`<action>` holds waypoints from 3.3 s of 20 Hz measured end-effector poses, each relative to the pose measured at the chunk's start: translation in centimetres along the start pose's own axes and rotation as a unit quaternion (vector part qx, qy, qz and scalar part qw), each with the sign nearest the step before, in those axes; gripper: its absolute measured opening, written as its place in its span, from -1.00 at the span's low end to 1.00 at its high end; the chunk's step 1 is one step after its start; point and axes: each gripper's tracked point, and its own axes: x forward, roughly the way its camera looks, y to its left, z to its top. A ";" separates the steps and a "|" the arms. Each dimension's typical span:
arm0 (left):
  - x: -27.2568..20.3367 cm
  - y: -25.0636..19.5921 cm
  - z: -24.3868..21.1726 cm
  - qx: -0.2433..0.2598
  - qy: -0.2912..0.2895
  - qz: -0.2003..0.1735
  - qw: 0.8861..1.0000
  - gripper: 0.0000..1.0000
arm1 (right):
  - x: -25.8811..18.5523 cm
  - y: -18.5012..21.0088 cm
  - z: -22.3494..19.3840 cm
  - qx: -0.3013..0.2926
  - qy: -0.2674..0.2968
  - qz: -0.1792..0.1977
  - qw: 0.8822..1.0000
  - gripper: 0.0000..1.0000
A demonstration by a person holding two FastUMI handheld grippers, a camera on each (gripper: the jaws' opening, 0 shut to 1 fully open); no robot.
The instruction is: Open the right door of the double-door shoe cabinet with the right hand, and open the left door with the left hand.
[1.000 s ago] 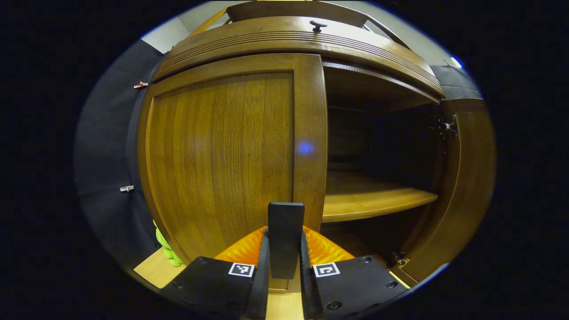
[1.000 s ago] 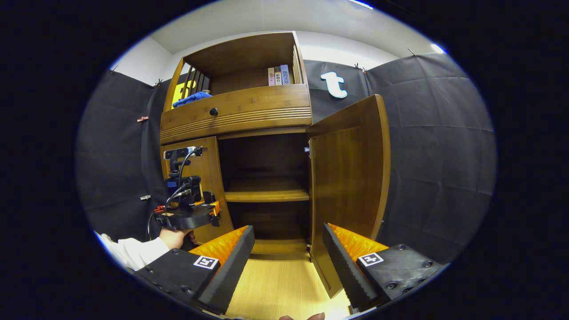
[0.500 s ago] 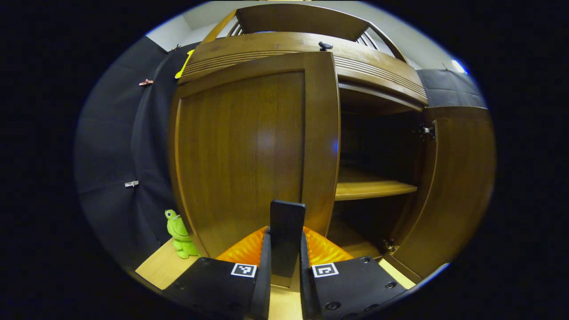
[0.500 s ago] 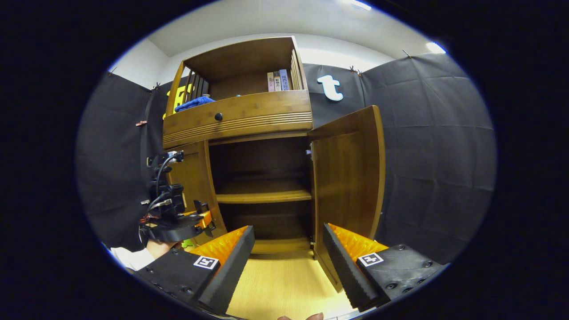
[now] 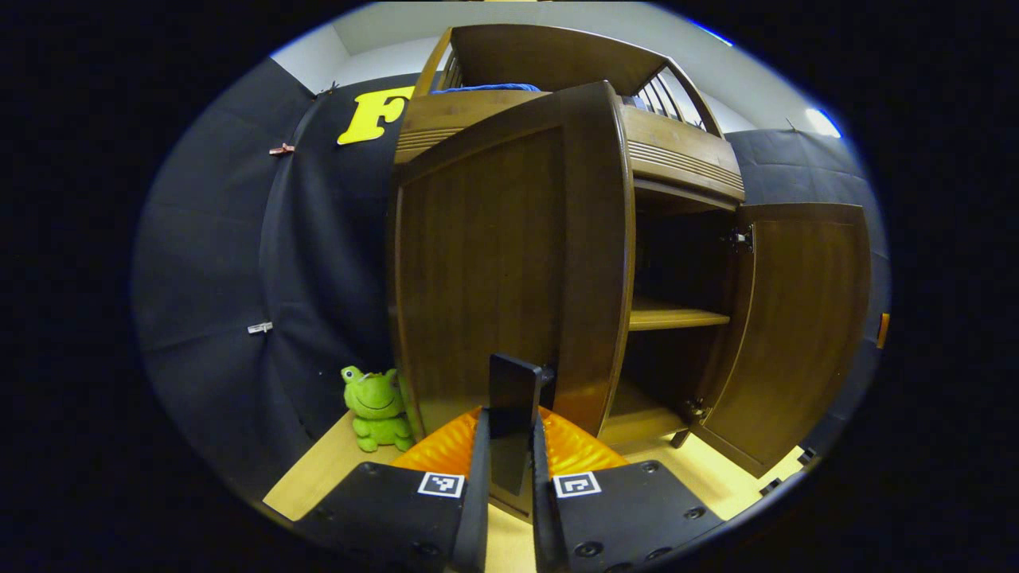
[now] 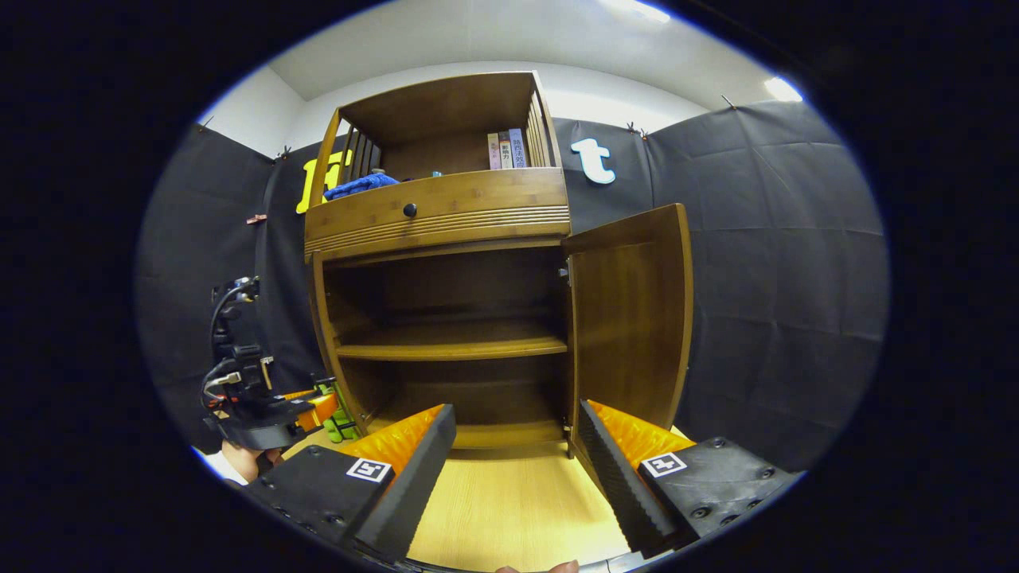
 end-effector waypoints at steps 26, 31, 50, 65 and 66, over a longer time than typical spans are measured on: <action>-7.3 13.9 1.1 -0.044 -0.022 0.056 0.997 -0.74 | -0.2 4.5 0.5 -0.018 -0.017 -0.001 1.000 1.00; -8.9 13.1 1.4 -0.034 -0.029 0.049 0.998 -0.88 | 0.6 4.1 1.0 -0.016 -0.025 -0.003 1.000 0.96; -13.7 4.3 5.6 0.009 -0.086 0.070 0.994 0.72 | 2.2 1.3 0.8 -0.011 -0.019 0.025 0.999 0.95; -13.0 -3.2 7.5 0.012 -0.091 0.056 0.994 0.96 | 3.3 0.2 2.0 -0.033 -0.046 0.046 0.997 0.96; -12.9 -3.3 7.5 0.011 -0.091 0.057 0.994 0.96 | 3.3 0.3 1.8 -0.031 -0.043 0.048 0.997 0.96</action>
